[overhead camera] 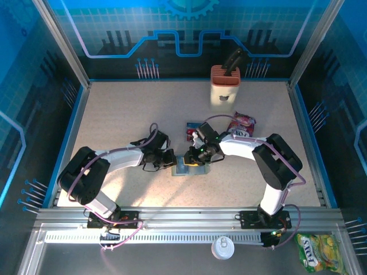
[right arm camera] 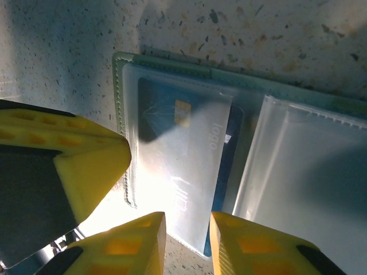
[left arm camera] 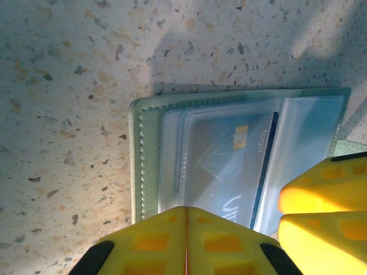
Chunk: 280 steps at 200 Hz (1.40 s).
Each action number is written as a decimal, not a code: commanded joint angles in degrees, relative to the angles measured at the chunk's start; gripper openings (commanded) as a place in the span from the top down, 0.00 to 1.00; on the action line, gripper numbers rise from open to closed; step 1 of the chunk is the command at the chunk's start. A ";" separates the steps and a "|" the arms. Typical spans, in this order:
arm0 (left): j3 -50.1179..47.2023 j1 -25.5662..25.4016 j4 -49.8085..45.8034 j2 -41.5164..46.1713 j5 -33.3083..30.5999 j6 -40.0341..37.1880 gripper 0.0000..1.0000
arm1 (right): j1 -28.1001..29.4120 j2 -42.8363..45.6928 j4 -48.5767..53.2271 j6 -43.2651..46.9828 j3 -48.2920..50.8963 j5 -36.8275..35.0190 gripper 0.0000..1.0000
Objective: Take the credit cards out of the card holder
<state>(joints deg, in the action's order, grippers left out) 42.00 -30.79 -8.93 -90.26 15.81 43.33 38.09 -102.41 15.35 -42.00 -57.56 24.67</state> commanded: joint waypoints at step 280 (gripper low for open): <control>-0.17 0.56 -3.29 -1.42 -1.35 -2.24 0.94 | 1.02 -5.09 -2.97 -0.71 -1.51 2.98 0.85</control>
<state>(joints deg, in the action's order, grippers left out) 41.74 -30.57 -9.85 -90.70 14.79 42.89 38.35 -106.43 14.39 -42.22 -58.98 25.78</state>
